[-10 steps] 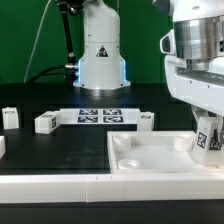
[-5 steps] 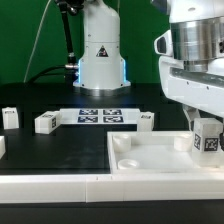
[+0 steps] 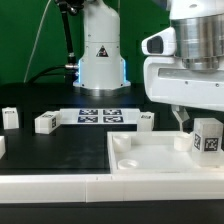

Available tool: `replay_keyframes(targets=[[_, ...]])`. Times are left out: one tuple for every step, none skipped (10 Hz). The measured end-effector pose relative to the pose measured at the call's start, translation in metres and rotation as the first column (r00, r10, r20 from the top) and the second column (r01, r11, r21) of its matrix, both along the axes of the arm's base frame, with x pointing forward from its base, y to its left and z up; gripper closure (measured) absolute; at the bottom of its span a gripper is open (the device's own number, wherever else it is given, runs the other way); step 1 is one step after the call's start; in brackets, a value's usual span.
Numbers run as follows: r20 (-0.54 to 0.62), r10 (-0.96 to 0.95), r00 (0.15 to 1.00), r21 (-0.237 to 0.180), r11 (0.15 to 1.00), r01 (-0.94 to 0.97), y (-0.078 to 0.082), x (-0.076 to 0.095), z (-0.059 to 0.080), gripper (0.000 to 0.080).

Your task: Assemble one leg

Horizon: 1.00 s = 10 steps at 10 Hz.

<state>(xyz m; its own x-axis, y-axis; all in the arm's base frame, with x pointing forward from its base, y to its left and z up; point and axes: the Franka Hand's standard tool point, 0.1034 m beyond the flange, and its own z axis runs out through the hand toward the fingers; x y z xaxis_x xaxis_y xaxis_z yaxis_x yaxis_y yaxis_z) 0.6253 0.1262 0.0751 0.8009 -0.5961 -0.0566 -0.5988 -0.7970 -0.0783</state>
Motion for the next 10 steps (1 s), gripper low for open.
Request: replay_keyframes(targets=[[0.007,0.111,0.994,-0.025,0.994,-0.111,0.004,-0.001,0.000,0.0150],[0.015,0.234,0.972,-0.044,0.971,-0.233,0.005,-0.002,0.000,0.0150],[0.022,0.329,0.944,-0.051,0.944,-0.327,0.005,-0.003,-0.002,0.0150],[0.026,0.437,0.899,-0.054,0.899,-0.436,-0.001,-0.003,-0.003,0.0150],[0.029,0.503,0.864,-0.056,0.864,-0.501,-0.004,-0.002,-0.004,0.0150],[0.031,0.546,0.837,-0.058,0.837,-0.544,-0.005,-0.002,-0.004,0.0150],[0.034,0.628,0.777,-0.061,0.777,-0.626,-0.008,-0.002,-0.004,0.0150],[0.035,0.663,0.747,-0.062,0.748,-0.661,-0.013,-0.001,-0.004,0.0150],[0.035,0.665,0.746,-0.062,0.746,-0.663,-0.012,-0.001,-0.004,0.0150],[0.035,0.665,0.746,-0.062,0.747,-0.662,-0.012,-0.001,-0.004,0.0150]])
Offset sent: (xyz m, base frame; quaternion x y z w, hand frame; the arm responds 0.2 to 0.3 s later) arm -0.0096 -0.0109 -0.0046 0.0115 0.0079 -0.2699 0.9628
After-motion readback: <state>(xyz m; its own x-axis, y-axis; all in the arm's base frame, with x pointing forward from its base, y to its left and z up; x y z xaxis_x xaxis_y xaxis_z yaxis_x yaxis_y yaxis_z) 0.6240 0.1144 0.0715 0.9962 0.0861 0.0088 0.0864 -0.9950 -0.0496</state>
